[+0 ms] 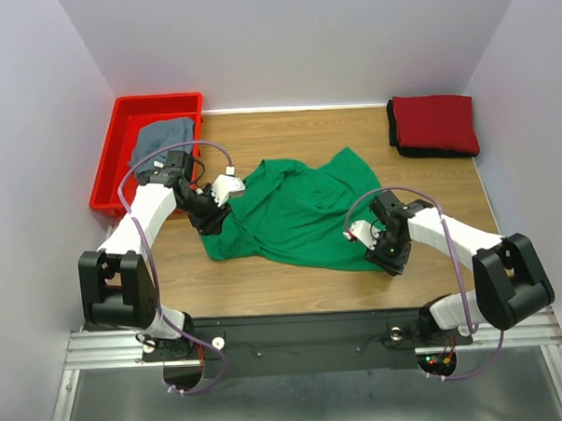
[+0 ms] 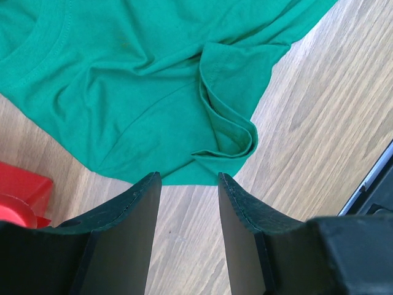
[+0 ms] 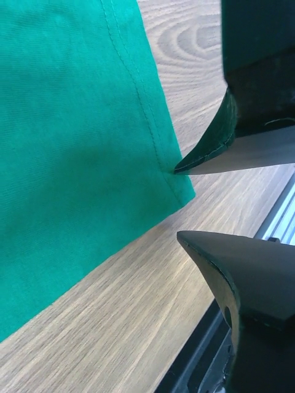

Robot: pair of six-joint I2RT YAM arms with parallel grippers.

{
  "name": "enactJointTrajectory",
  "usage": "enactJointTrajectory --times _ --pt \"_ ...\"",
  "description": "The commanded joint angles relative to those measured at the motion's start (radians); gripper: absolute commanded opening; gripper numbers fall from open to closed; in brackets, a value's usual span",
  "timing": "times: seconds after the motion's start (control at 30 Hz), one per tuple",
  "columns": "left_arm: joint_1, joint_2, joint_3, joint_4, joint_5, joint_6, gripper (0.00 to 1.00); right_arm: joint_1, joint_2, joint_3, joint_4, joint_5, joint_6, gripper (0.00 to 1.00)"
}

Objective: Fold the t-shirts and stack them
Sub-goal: Flatten the tshirt out

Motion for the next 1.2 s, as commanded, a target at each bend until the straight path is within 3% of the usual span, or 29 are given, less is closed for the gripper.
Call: enactJointTrajectory --times 0.0,0.23,0.33,0.37,0.47,0.7,0.93,1.17 --pt "0.006 0.004 0.012 -0.031 0.009 0.014 0.54 0.019 -0.017 0.005 0.034 -0.011 0.000 0.48" --pt "0.022 0.002 0.015 -0.051 0.015 0.033 0.54 0.047 -0.002 -0.046 0.074 0.034 -0.008 0.43" --pt "0.038 -0.007 0.027 -0.100 0.036 0.065 0.54 0.053 0.009 -0.072 0.106 0.075 -0.014 0.31" --pt "0.039 -0.013 0.024 -0.111 0.036 0.100 0.54 0.051 0.017 -0.076 0.111 0.086 -0.020 0.17" --pt "0.038 -0.047 -0.033 -0.078 -0.014 0.115 0.55 0.054 0.029 -0.083 0.117 0.089 -0.022 0.01" --pt "0.038 0.007 -0.096 -0.009 -0.014 0.151 0.57 0.054 0.030 -0.055 0.092 0.089 -0.009 0.01" --pt "0.038 0.021 -0.125 -0.018 0.007 0.483 0.59 0.053 0.056 -0.008 0.069 0.086 0.014 0.01" --pt "0.036 0.056 -0.093 -0.088 0.044 0.721 0.59 0.054 0.087 0.011 0.065 0.077 0.021 0.01"
